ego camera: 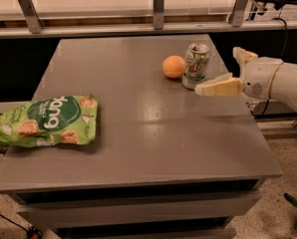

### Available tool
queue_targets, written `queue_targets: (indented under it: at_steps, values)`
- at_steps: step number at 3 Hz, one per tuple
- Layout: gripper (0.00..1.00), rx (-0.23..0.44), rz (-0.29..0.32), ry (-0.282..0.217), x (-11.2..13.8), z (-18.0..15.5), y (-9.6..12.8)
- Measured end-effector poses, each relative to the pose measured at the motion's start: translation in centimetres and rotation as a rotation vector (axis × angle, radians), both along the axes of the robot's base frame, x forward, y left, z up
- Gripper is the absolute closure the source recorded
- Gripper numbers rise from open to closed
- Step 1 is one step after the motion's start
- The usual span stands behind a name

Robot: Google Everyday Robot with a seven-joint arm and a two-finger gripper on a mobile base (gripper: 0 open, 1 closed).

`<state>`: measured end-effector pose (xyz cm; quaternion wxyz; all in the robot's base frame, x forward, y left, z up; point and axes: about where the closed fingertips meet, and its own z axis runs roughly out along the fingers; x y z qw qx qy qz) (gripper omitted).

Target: Pick 7up can

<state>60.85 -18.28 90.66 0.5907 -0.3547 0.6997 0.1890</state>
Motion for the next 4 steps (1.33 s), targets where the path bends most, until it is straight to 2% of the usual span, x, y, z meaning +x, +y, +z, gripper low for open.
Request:
queue_targets:
  at_steps: [2,3,4]
  values:
    - [0.0,0.081,0.055,-0.059,2.2,0.0,1.8]
    - [0.0,0.105,0.082,-0.084,3.4,0.1,2.7]
    - [0.0,0.102,0.119,-0.082,5.3,0.3,4.5]
